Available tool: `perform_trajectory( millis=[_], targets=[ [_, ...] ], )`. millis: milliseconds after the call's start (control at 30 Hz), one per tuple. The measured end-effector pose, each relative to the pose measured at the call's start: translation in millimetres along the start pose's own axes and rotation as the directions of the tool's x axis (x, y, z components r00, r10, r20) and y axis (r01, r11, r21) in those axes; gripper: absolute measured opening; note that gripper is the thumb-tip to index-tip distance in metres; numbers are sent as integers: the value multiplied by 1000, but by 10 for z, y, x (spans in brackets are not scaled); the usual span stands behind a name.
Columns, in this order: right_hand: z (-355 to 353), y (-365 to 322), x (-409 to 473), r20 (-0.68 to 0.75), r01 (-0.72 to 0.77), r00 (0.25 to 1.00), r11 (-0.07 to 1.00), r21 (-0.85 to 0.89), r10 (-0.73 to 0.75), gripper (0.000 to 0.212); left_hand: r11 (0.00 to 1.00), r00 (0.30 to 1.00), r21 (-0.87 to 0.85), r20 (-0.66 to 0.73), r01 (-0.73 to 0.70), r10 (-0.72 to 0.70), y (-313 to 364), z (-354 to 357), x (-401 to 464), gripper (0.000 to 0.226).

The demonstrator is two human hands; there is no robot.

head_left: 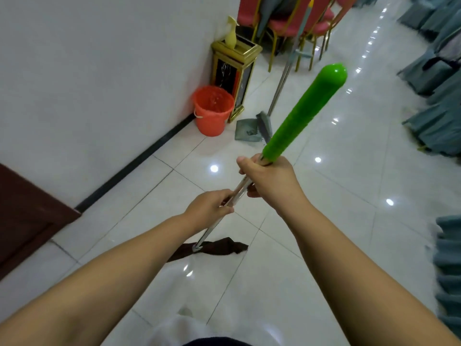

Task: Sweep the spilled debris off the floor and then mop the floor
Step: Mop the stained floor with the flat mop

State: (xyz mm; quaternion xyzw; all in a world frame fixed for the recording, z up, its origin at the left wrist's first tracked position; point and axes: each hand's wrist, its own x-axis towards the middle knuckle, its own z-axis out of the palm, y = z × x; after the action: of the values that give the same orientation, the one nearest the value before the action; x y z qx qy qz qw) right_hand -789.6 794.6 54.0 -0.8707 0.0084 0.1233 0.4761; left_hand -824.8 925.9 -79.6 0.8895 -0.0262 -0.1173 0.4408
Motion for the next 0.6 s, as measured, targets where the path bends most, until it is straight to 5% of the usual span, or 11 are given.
perform_trajectory(
  millis=[333,600],
  targets=[
    [549,-702,1031,215,259,946,965,-48,-244,48,977,951,-77,-226,199,-211,-401,-797,482,16],
    [857,-1155,1904,416,320,852,945,69,-318,45,915,812,-223,-424,335,-401,-505,-1389,907,17]
  ],
)
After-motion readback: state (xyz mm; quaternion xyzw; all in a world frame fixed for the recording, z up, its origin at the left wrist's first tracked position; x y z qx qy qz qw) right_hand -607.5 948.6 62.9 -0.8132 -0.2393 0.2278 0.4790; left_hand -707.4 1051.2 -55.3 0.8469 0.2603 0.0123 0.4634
